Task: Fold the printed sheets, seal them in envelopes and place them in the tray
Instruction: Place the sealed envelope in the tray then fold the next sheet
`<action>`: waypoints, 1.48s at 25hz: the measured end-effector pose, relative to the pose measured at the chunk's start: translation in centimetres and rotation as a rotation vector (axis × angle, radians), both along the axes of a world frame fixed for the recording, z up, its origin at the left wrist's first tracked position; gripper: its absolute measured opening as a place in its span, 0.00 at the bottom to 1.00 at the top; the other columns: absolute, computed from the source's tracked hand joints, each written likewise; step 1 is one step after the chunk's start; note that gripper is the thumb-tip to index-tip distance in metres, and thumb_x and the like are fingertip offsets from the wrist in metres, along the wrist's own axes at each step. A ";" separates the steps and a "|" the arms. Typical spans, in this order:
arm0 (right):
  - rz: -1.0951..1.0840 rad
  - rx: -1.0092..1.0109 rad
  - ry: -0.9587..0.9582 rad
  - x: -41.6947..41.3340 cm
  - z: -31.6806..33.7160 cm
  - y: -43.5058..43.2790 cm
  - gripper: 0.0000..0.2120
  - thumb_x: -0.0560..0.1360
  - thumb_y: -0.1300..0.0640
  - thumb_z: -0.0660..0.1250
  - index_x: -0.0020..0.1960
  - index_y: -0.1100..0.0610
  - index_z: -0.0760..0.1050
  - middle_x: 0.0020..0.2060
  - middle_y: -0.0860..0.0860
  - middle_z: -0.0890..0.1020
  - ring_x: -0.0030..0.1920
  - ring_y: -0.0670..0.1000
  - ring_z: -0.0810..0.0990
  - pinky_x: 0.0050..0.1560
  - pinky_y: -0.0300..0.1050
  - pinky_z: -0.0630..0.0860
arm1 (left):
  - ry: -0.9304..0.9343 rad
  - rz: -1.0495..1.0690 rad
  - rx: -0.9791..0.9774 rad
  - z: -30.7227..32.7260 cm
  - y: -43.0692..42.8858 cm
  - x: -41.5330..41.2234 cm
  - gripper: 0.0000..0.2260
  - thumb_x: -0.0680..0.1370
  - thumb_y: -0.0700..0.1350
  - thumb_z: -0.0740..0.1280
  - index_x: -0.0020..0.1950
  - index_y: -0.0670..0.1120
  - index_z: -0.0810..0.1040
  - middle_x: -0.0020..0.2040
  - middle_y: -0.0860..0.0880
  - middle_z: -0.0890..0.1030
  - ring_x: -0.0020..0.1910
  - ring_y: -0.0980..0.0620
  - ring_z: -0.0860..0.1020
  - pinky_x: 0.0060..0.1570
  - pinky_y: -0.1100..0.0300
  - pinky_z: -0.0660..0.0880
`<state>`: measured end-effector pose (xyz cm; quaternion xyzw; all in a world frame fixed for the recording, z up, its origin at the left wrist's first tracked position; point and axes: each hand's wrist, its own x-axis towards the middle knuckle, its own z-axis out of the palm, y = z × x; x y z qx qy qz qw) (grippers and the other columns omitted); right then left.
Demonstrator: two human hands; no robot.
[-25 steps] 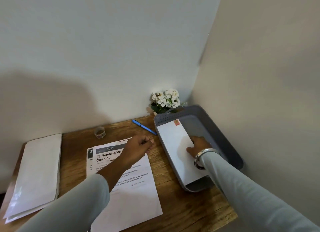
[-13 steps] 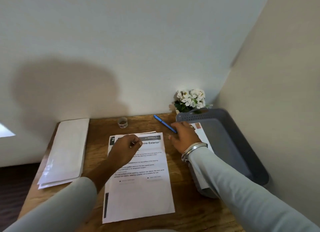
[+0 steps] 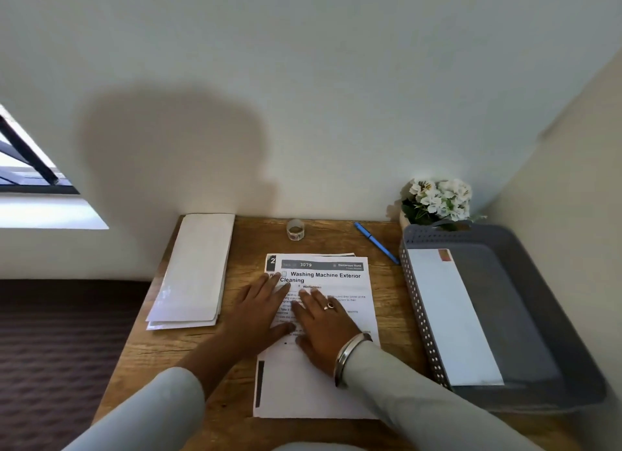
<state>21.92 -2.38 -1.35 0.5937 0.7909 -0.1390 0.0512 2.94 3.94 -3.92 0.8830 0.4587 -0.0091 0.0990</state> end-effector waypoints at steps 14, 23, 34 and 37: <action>-0.035 -0.049 -0.045 -1.4 0.8 1.6 0.33 0.81 0.45 0.53 0.80 0.55 0.45 0.80 0.54 0.47 0.80 0.55 0.44 0.78 0.56 0.45 | 0.048 -0.046 0.024 -0.2 0.1 -0.9 0.43 0.75 0.73 0.50 0.82 0.47 0.53 0.82 0.46 0.55 0.81 0.44 0.51 0.76 0.45 0.48; -0.520 -0.233 -0.046 6.4 1.1 5.2 0.48 0.72 0.27 0.57 0.80 0.50 0.39 0.80 0.51 0.39 0.79 0.56 0.40 0.78 0.59 0.47 | 0.068 -0.050 -0.041 0.6 0.4 -0.9 0.45 0.75 0.74 0.53 0.82 0.47 0.47 0.83 0.46 0.49 0.81 0.43 0.46 0.78 0.43 0.47; -0.933 -0.004 0.529 7.4 2.8 6.1 0.36 0.67 0.58 0.78 0.70 0.45 0.68 0.60 0.47 0.78 0.61 0.52 0.78 0.57 0.43 0.74 | 0.109 0.007 -0.119 2.2 2.0 0.1 0.56 0.68 0.76 0.65 0.81 0.47 0.41 0.82 0.45 0.46 0.80 0.41 0.48 0.76 0.41 0.52; -0.975 0.089 0.497 7.4 3.6 5.8 0.15 0.73 0.61 0.72 0.57 0.48 0.79 0.50 0.51 0.83 0.52 0.54 0.81 0.51 0.42 0.74 | -0.009 0.068 -0.207 2.5 2.1 0.3 0.59 0.66 0.73 0.70 0.81 0.49 0.38 0.82 0.48 0.48 0.80 0.43 0.50 0.76 0.41 0.52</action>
